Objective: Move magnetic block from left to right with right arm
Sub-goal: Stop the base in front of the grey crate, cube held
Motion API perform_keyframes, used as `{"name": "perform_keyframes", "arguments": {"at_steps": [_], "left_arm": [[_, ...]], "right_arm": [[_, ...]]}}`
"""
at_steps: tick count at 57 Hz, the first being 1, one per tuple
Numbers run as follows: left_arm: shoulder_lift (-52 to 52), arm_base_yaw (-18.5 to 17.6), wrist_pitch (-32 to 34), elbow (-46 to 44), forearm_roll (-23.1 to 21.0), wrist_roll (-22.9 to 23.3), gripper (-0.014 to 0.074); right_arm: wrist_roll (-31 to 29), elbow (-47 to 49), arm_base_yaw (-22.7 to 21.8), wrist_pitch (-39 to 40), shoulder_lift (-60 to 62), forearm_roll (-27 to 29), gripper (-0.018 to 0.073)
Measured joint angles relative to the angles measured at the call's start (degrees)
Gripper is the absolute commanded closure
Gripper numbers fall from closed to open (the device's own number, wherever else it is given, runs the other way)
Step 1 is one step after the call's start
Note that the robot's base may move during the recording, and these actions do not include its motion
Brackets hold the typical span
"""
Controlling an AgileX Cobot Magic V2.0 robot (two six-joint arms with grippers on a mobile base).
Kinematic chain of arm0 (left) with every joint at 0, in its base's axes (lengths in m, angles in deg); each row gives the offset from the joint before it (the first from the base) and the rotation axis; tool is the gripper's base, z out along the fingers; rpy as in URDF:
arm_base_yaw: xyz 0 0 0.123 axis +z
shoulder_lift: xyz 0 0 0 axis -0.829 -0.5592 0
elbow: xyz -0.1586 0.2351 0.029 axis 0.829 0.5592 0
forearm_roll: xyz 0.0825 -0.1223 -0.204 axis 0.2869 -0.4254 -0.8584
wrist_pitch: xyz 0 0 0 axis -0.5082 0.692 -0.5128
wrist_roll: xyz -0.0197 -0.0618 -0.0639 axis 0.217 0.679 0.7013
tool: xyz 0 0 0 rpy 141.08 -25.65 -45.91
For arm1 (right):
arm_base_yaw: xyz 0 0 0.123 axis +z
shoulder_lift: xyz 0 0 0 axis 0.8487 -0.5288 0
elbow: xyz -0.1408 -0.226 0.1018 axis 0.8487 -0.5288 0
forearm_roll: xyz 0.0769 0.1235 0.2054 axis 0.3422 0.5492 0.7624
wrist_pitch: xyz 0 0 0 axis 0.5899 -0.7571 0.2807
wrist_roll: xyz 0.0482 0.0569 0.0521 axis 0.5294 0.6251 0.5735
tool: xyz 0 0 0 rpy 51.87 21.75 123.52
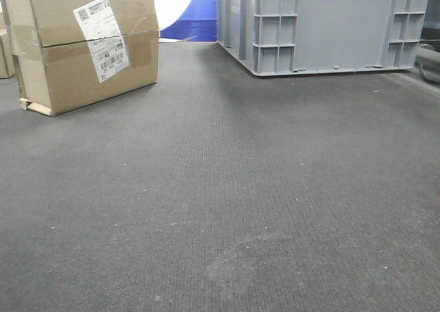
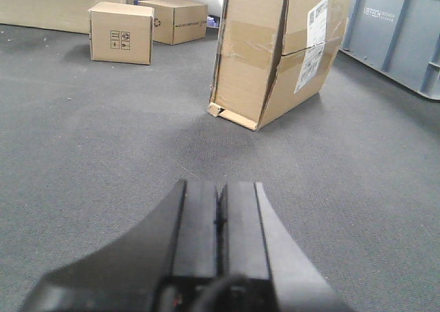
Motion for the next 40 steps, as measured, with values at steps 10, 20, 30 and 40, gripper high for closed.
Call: {"name": "perform_keyframes", "arguments": {"at_steps": [10, 20, 30, 40], "left_arm": [[0.00, 0.00, 0.00, 0.00, 0.00, 0.00, 0.0722], [0.00, 0.00, 0.00, 0.00, 0.00, 0.00, 0.0722], [0.00, 0.00, 0.00, 0.00, 0.00, 0.00, 0.0722], [0.00, 0.00, 0.00, 0.00, 0.00, 0.00, 0.0722]], "right_arm": [[0.00, 0.11, 0.00, 0.96, 0.00, 0.00, 0.0221], [0.00, 6.41, 0.00, -5.63, -1.75, 0.00, 0.0221], [2.91, 15.11, 0.00, -13.74, -11.41, 1.41, 0.0221], [13.57, 21.05, 0.62, -20.09, -23.11, 1.66, 0.0221]]}}
